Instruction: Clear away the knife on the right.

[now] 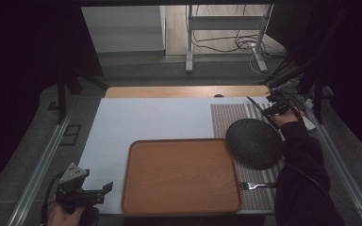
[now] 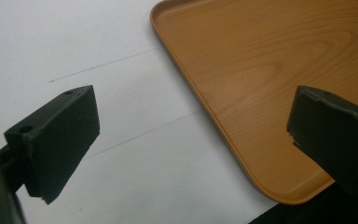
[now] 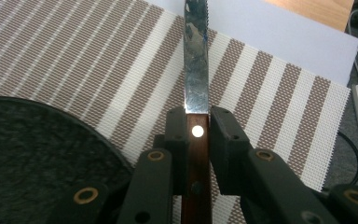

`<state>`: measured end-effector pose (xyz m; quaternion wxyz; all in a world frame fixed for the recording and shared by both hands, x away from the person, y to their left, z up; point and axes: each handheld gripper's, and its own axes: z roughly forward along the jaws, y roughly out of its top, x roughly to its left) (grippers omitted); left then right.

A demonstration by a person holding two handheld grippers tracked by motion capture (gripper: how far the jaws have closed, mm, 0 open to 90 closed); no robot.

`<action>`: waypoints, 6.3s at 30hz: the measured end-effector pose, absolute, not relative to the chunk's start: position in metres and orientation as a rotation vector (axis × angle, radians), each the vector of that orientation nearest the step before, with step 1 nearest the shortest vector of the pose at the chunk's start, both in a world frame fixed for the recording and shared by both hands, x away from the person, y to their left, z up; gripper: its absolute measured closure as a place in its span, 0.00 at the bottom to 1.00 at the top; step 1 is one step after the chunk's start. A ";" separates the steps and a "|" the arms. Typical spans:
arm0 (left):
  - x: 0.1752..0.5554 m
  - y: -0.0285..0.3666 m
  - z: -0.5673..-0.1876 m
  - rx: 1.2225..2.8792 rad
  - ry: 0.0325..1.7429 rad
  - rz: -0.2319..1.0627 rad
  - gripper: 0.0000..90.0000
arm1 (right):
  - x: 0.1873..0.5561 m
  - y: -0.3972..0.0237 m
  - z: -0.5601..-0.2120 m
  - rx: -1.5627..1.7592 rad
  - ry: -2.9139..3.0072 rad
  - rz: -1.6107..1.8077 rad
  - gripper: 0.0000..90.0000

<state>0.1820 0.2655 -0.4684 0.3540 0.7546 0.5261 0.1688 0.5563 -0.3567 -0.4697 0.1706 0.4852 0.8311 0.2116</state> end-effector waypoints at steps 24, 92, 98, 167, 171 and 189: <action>0.182 0.265 -0.468 1.950 1.357 0.436 0.03 | 0.523 -0.328 -0.466 1.374 2.415 0.675 0.86; 0.183 0.266 -0.468 1.943 1.366 0.428 0.02 | 0.358 -0.232 -0.464 1.114 2.606 0.787 0.86; 0.183 0.266 -0.468 1.943 1.366 0.428 0.02 | 0.351 -0.218 -0.468 1.107 2.631 0.804 0.86; 0.184 0.265 -0.468 1.955 1.357 0.434 0.02 | 0.354 -0.202 -0.495 1.057 2.752 0.620 1.00; 0.184 0.265 -0.468 1.955 1.356 0.434 0.02 | 0.353 -0.208 -0.495 1.078 2.750 0.615 1.00; 0.184 0.265 -0.468 1.957 1.357 0.434 0.02 | 0.349 -0.198 -0.484 1.008 2.725 0.745 0.56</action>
